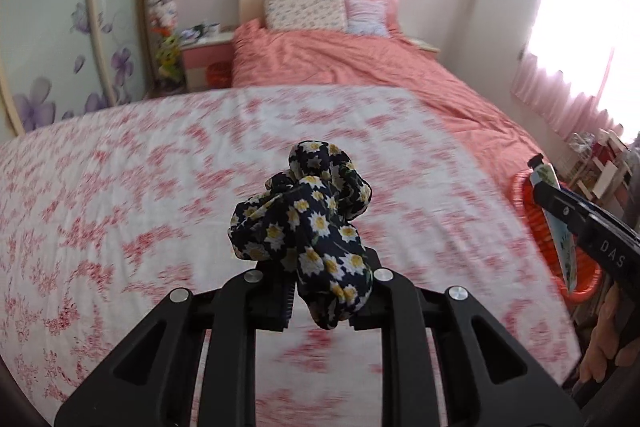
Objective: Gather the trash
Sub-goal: 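Lift the daisy scrunchie with the left tool while the right lifts the blue tube, then carry the scrunchie and blue tube over the orange basket with both tools, then open both tools to drop the scrunchie and tube into the basket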
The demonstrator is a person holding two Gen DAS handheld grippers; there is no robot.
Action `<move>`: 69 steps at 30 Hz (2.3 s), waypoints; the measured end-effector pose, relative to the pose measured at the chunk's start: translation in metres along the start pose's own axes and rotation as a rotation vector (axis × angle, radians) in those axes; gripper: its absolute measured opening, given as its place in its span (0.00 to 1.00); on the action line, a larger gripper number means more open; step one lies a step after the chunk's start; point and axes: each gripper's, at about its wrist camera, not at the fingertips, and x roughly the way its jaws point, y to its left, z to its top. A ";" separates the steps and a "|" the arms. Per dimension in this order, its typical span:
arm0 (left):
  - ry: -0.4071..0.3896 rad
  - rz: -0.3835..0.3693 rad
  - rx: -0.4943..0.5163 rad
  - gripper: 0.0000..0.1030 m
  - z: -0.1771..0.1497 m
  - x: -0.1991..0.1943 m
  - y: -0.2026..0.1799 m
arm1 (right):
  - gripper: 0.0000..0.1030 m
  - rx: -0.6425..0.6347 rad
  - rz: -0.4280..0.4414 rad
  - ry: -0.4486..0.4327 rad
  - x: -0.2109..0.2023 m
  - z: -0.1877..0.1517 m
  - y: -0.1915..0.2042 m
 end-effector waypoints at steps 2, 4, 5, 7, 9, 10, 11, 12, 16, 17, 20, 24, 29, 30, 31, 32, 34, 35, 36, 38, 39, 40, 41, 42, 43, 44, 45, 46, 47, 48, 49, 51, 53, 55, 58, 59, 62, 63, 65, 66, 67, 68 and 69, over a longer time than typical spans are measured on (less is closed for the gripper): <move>-0.013 -0.027 0.025 0.19 0.004 -0.005 -0.020 | 0.27 0.021 -0.011 -0.037 -0.018 0.005 -0.015; -0.020 -0.058 0.046 0.19 0.008 -0.007 -0.039 | 0.27 0.043 -0.035 -0.077 -0.036 0.010 -0.033; -0.023 -0.074 0.056 0.19 0.010 -0.008 -0.049 | 0.27 0.053 -0.047 -0.093 -0.042 0.011 -0.041; -0.032 -0.116 0.082 0.19 0.014 -0.010 -0.073 | 0.27 0.079 -0.068 -0.118 -0.055 0.014 -0.060; -0.038 -0.160 0.114 0.19 0.019 -0.008 -0.099 | 0.27 0.101 -0.089 -0.130 -0.064 0.014 -0.078; -0.040 -0.177 0.127 0.19 0.020 -0.007 -0.109 | 0.27 0.111 -0.101 -0.135 -0.067 0.014 -0.088; -0.041 -0.193 0.141 0.19 0.021 -0.005 -0.118 | 0.27 0.119 -0.110 -0.137 -0.069 0.014 -0.096; -0.041 -0.216 0.161 0.19 0.022 -0.003 -0.133 | 0.27 0.132 -0.122 -0.140 -0.071 0.013 -0.106; -0.019 -0.289 0.212 0.19 0.024 0.013 -0.174 | 0.27 0.185 -0.148 -0.139 -0.071 0.010 -0.144; -0.014 -0.303 0.221 0.19 0.024 0.017 -0.181 | 0.27 0.197 -0.151 -0.138 -0.071 0.009 -0.152; 0.003 -0.350 0.249 0.19 0.022 0.029 -0.207 | 0.27 0.237 -0.162 -0.135 -0.068 0.007 -0.177; 0.024 -0.400 0.284 0.19 0.020 0.040 -0.236 | 0.27 0.280 -0.178 -0.139 -0.066 0.003 -0.207; 0.047 -0.432 0.326 0.19 0.015 0.050 -0.259 | 0.27 0.324 -0.187 -0.144 -0.062 -0.001 -0.235; 0.052 -0.437 0.331 0.19 0.014 0.052 -0.262 | 0.27 0.334 -0.186 -0.145 -0.060 -0.002 -0.241; 0.056 -0.441 0.335 0.19 0.013 0.054 -0.265 | 0.27 0.341 -0.184 -0.146 -0.060 -0.002 -0.244; 0.059 -0.443 0.338 0.19 0.012 0.054 -0.265 | 0.27 0.348 -0.181 -0.146 -0.059 -0.003 -0.247; 0.069 -0.443 0.343 0.19 0.011 0.060 -0.271 | 0.27 0.363 -0.178 -0.147 -0.056 -0.004 -0.254; 0.074 -0.442 0.343 0.20 0.012 0.062 -0.276 | 0.27 0.370 -0.177 -0.147 -0.054 -0.004 -0.261; 0.077 -0.436 0.342 0.22 0.011 0.064 -0.277 | 0.27 0.377 -0.175 -0.146 -0.051 -0.004 -0.264; 0.082 -0.417 0.344 0.40 0.010 0.068 -0.278 | 0.28 0.384 -0.164 -0.144 -0.048 -0.004 -0.269; 0.085 -0.404 0.344 0.53 0.009 0.071 -0.279 | 0.29 0.388 -0.157 -0.129 -0.042 -0.003 -0.274; 0.084 -0.384 0.341 0.56 0.008 0.073 -0.278 | 0.30 0.393 -0.157 -0.123 -0.038 -0.002 -0.275; 0.087 -0.374 0.340 0.57 0.008 0.075 -0.277 | 0.35 0.401 -0.160 -0.118 -0.035 -0.001 -0.276; 0.097 -0.368 0.339 0.58 0.007 0.077 -0.275 | 0.38 0.410 -0.160 -0.111 -0.032 -0.001 -0.279; 0.104 -0.356 0.335 0.59 0.007 0.079 -0.274 | 0.41 0.414 -0.162 -0.111 -0.033 -0.001 -0.281; 0.107 -0.337 0.327 0.62 0.006 0.079 -0.269 | 0.43 0.417 -0.168 -0.114 -0.034 -0.002 -0.282; 0.107 -0.326 0.320 0.63 0.006 0.079 -0.266 | 0.45 0.416 -0.175 -0.122 -0.037 -0.003 -0.281; 0.105 -0.312 0.308 0.63 0.006 0.077 -0.260 | 0.50 0.414 -0.181 -0.128 -0.040 -0.004 -0.280; 0.102 -0.305 0.300 0.64 0.006 0.075 -0.256 | 0.56 0.410 -0.193 -0.137 -0.044 -0.005 -0.279; 0.095 -0.293 0.287 0.65 0.006 0.068 -0.247 | 0.59 0.399 -0.207 -0.151 -0.050 -0.007 -0.276; 0.085 -0.282 0.280 0.67 0.005 0.063 -0.241 | 0.64 0.385 -0.220 -0.164 -0.057 -0.008 -0.271; 0.046 -0.245 0.265 0.79 0.003 0.044 -0.225 | 0.74 0.350 -0.252 -0.192 -0.071 -0.011 -0.258; 0.008 -0.207 0.249 0.87 0.001 0.029 -0.210 | 0.86 0.307 -0.284 -0.229 -0.088 -0.014 -0.243; -0.035 -0.161 0.224 0.91 -0.001 0.006 -0.190 | 0.93 0.249 -0.339 -0.272 -0.108 -0.020 -0.218; -0.088 -0.084 0.188 0.97 -0.010 -0.024 -0.162 | 0.96 0.159 -0.451 -0.318 -0.133 -0.028 -0.182; -0.102 -0.061 0.179 0.98 -0.014 -0.033 -0.155 | 0.96 0.125 -0.495 -0.324 -0.141 -0.033 -0.168; -0.140 0.027 0.137 0.98 -0.031 -0.063 -0.133 | 0.96 0.074 -0.541 -0.323 -0.157 -0.045 -0.139; -0.147 0.038 0.126 0.98 -0.035 -0.068 -0.126 | 0.96 0.060 -0.545 -0.316 -0.164 -0.052 -0.126; -0.157 0.054 0.090 0.98 -0.050 -0.085 -0.111 | 0.96 0.046 -0.549 -0.312 -0.174 -0.060 -0.111; -0.160 0.059 0.079 0.98 -0.055 -0.090 -0.107 | 0.96 0.032 -0.543 -0.321 -0.182 -0.069 -0.100; -0.168 0.068 0.066 0.98 -0.061 -0.097 -0.101 | 0.96 0.024 -0.535 -0.326 -0.186 -0.075 -0.094; -0.176 0.080 0.059 0.98 -0.066 -0.102 -0.098 | 0.96 0.015 -0.526 -0.329 -0.191 -0.081 -0.087; -0.186 0.102 0.051 0.98 -0.074 -0.110 -0.093 | 0.96 0.014 -0.520 -0.331 -0.198 -0.089 -0.078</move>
